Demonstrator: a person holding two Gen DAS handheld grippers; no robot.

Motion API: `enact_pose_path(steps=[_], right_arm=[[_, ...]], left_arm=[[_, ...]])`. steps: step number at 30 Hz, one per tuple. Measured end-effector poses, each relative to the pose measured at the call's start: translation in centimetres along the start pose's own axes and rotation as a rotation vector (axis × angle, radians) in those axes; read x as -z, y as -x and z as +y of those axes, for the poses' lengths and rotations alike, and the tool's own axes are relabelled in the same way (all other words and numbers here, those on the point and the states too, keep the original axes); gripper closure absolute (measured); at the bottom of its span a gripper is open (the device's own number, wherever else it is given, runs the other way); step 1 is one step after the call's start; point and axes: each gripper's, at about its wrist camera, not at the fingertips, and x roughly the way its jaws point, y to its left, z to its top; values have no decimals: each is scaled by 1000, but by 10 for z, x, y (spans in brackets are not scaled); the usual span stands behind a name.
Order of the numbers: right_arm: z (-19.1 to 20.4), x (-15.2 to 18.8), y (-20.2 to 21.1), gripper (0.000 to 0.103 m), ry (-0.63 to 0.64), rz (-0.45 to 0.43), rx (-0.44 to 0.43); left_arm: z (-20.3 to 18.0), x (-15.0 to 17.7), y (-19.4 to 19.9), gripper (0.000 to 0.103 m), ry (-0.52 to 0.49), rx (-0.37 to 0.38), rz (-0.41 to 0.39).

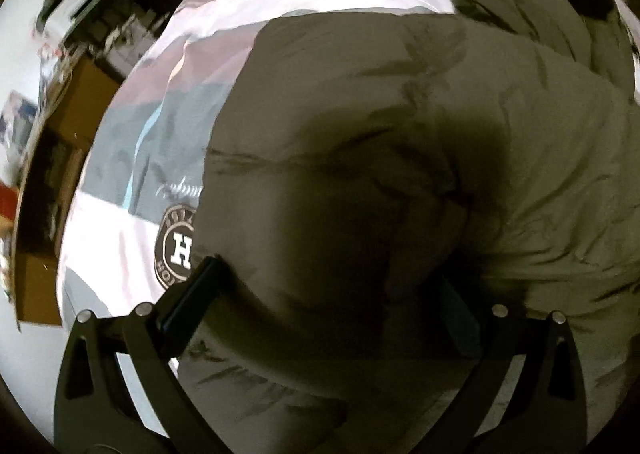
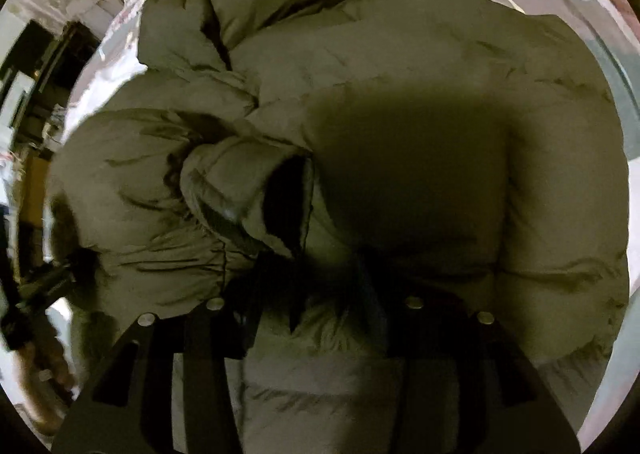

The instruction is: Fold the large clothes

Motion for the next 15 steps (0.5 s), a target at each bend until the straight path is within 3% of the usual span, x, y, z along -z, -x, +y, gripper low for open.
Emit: enact_pose_path(steps=[2,6,10,15], right_arm=[[-3,-2,19,57,3,-32,-5],[-21,-4,38,51,-15,-77,139],[-51,-5,7,51,-35,-8,282],[-66,-11,-3,51,-62,-1,288]], left_arm=[[4,-1,9,2,22,13,-18],[-6,-1,19,2,-50,-69,-87],[-11,2,-1,2,-78,-82,-26],[-2,1,-8,2,-57,-91,-10]])
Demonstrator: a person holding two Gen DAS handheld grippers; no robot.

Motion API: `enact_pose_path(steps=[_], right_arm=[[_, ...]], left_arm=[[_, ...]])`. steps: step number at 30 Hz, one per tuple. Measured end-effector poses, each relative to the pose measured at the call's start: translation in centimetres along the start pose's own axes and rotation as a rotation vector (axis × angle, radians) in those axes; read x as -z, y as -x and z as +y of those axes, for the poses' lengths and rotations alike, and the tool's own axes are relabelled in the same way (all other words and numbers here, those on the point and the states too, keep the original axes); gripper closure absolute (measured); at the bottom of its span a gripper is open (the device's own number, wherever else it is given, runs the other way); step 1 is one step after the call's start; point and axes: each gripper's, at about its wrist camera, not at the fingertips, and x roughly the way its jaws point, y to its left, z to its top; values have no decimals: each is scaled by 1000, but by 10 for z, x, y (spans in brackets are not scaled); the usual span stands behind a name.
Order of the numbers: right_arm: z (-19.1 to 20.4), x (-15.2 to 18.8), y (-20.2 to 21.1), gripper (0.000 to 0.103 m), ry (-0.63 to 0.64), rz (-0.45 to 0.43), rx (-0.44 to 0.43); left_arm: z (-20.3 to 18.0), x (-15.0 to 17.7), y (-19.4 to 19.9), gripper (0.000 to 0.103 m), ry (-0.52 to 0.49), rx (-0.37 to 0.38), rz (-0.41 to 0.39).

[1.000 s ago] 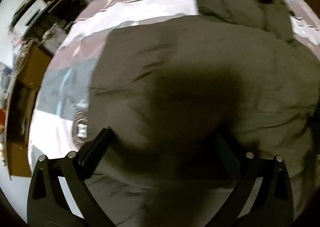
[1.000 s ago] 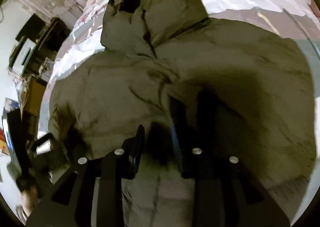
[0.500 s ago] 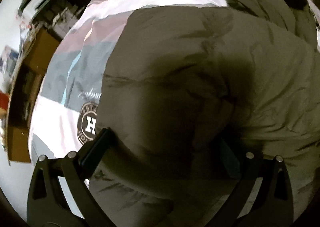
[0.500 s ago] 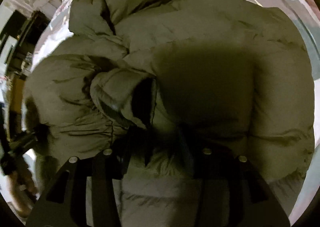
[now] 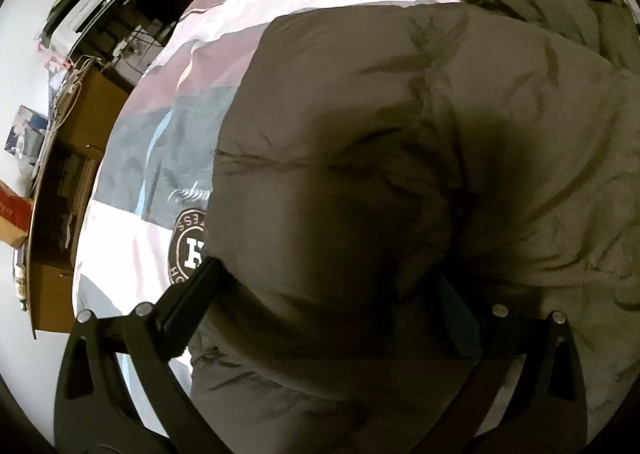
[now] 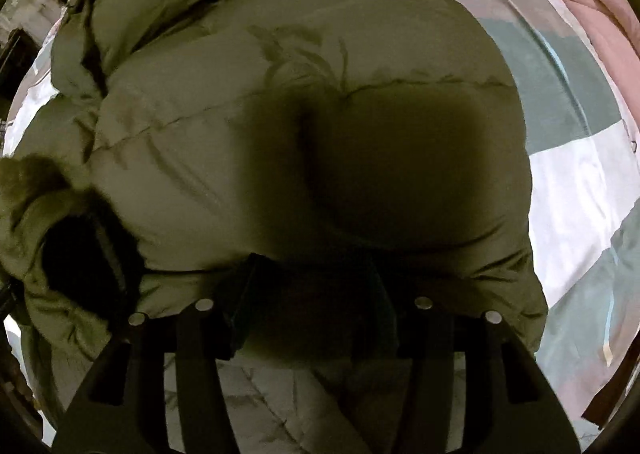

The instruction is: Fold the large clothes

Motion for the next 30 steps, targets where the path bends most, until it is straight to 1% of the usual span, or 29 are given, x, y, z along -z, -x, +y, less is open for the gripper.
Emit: enact_pose_path(steps=[3,6,8,9,10,12,13,14,16,18,19,20,21,22,23,24,25,26,28,30], right_arm=[[-10,-3,0,51,-24,4,51],[-9,-4,-1,49,1,2,64],[-6,-3,7,49,-4,-2,64],[-6,-4,12,49,-18,-4,43],[-5,-4,20,49,-35,-16,0],[1,-3,36,49,-52,-72,-93],[9,-2,49,49,-42,-129,-166],[17,-2,56,49,-23,-162,-210],[38,1,67,49,48,-221,-326],[47,2,68,49,105,-203,-390],[57,4,58,49,125,-163,-423],[72,7,52,49,131,-131,-419],[79,6,40,49,136,-93,-395],[86,8,23,49,147,-43,-349],[90,3,11,49,153,-19,-331],[91,2,1,46,149,-3,-324],[91,5,1,45,138,-3,-332],[88,0,2,45,111,6,-351],[81,-6,14,44,81,9,-370],[77,5,32,42,76,-15,-365]], left_arm=[[7,-1,-3,2,22,-25,6],[14,-2,-1,2,63,6,15],[17,-3,10,2,83,19,5],[16,-4,17,2,91,29,-12],[17,-5,28,2,100,47,-45],[14,-6,50,2,107,87,-117],[10,-6,60,2,100,109,-149],[4,-6,67,2,82,136,-172],[-11,-5,70,2,27,166,-174],[-28,-3,62,2,-37,171,-138],[-37,-1,54,2,-75,171,-105],[-45,1,45,2,-108,161,-67],[-50,3,39,2,-124,150,-42],[-53,5,33,2,-134,144,-18],[-54,6,27,2,-136,147,3],[-53,7,25,2,-132,153,12],[-51,7,24,2,-124,159,18],[-48,6,25,2,-112,164,19],[-39,4,28,2,-77,184,16],[-29,4,32,2,-47,229,23]])
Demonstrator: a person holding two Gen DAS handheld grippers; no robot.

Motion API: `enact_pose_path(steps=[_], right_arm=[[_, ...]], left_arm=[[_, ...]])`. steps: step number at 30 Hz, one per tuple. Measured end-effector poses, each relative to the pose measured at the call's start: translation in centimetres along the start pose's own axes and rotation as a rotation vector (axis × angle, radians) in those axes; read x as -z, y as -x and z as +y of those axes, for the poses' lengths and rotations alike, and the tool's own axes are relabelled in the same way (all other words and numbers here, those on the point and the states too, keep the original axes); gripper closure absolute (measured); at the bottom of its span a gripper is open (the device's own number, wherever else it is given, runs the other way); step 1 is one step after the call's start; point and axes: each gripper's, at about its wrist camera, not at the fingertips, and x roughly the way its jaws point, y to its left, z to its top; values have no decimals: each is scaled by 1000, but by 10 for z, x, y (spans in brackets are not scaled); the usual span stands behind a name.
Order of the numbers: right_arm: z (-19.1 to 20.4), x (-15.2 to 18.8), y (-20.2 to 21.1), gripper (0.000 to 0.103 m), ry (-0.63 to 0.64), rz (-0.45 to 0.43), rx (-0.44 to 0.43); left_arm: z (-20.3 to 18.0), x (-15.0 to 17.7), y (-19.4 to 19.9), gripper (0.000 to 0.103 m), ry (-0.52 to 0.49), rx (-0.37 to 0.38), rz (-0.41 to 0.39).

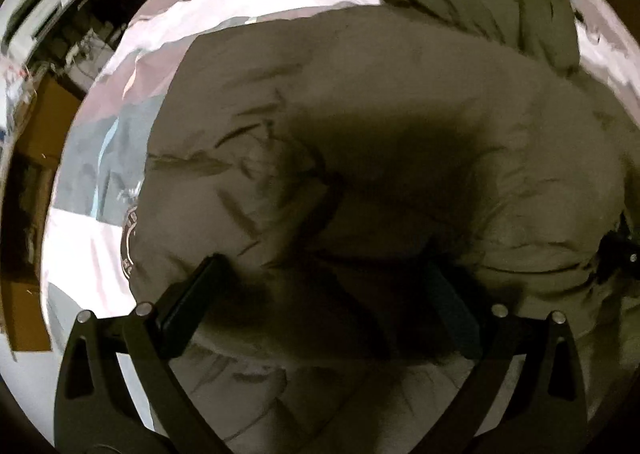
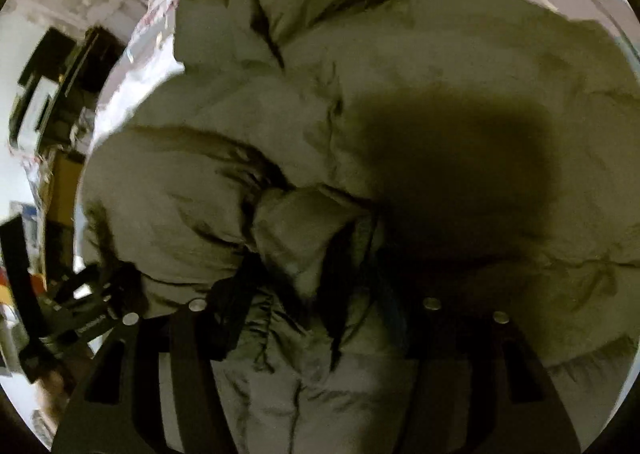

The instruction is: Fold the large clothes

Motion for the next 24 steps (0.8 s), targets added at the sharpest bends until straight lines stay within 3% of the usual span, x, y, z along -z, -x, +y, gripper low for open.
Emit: enact_pose_path(steps=[2,5,9,12,14,16,19,22,24], right_arm=[[1,4,18,39,17,-13,37],[-8,12,28,39,25,7,136],[-32,26,-10,35,20,81,301],[-28,19,-17,35,12,75,314],[-17,6,7,35,-22,-7,199],[-4,-9,33,33,-10,-105,156],[16,-35,58,24,35,-224,133],[28,-66,66,24,75,-277,183],[42,-106,61,24,90,-334,206]], left_arm=[[9,4,2,2,12,32,14],[21,12,-4,2,3,1,36],[42,17,-29,2,24,0,108],[49,13,-19,2,69,7,121],[54,13,-1,2,113,44,111],[59,12,23,2,173,135,86],[58,13,48,2,199,226,49],[50,17,63,2,168,268,25],[45,20,62,2,118,276,27]])
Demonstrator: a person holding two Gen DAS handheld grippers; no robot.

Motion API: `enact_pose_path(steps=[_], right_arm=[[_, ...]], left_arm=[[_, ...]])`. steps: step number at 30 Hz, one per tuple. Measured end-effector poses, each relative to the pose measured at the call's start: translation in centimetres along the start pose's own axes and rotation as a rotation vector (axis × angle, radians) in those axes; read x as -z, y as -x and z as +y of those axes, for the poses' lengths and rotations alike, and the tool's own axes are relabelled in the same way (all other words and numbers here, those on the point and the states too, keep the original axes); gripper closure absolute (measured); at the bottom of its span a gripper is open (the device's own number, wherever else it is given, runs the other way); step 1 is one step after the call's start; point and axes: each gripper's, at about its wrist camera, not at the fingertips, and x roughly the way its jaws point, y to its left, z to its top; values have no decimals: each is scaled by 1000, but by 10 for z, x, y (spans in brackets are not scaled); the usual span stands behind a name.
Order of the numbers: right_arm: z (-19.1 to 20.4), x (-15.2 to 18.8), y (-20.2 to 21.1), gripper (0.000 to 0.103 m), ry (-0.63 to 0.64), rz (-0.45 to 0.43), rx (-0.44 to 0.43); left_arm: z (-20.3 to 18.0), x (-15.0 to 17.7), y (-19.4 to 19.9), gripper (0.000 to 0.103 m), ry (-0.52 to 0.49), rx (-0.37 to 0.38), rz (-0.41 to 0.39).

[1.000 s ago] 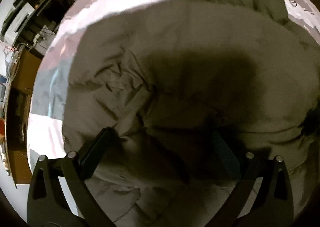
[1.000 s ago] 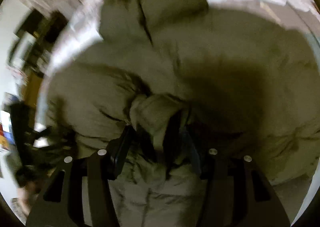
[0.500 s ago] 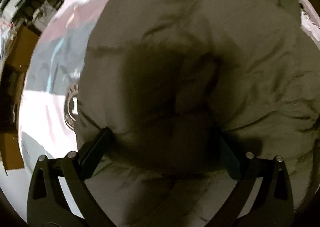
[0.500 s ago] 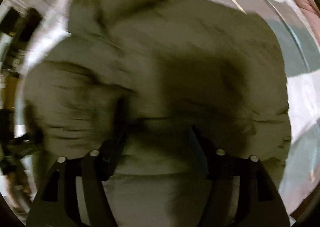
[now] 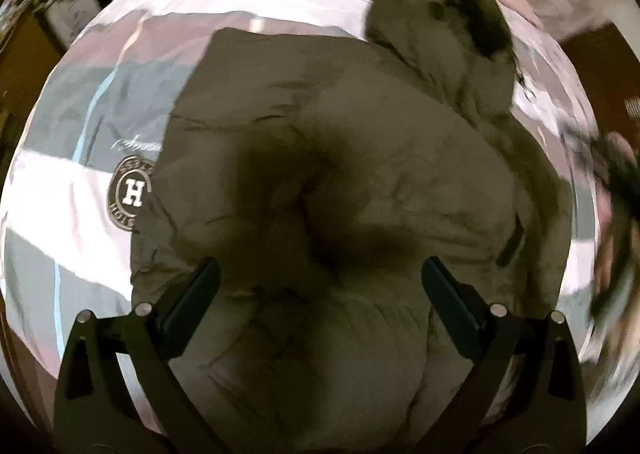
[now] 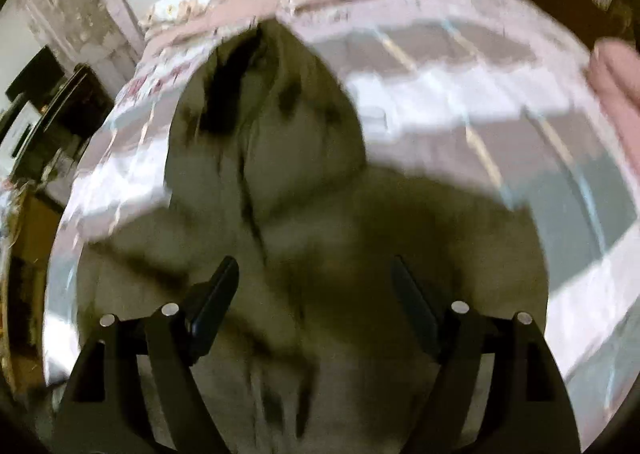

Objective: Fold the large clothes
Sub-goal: 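Grasp the hood with the right tool and lift it toward the hem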

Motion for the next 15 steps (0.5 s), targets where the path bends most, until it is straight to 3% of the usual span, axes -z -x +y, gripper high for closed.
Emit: enact_pose_path(steps=[3,8,10,14,15], right_arm=[[19,-54,-35,24,34,-13,106],[56,-141,-107,18,111,-1,341],[67,-157,-135,18,131,14,399],[68,-155,-176,18,161,26,526],[67,-152,-181,26,157,12,524]], left_arm=[[9,4,-11,2,-25,-52,38],[31,9,-28,2,42,2,139],[37,5,-30,2,58,13,144],[31,5,-28,2,7,-2,127],[30,6,-28,2,-9,-4,133]])
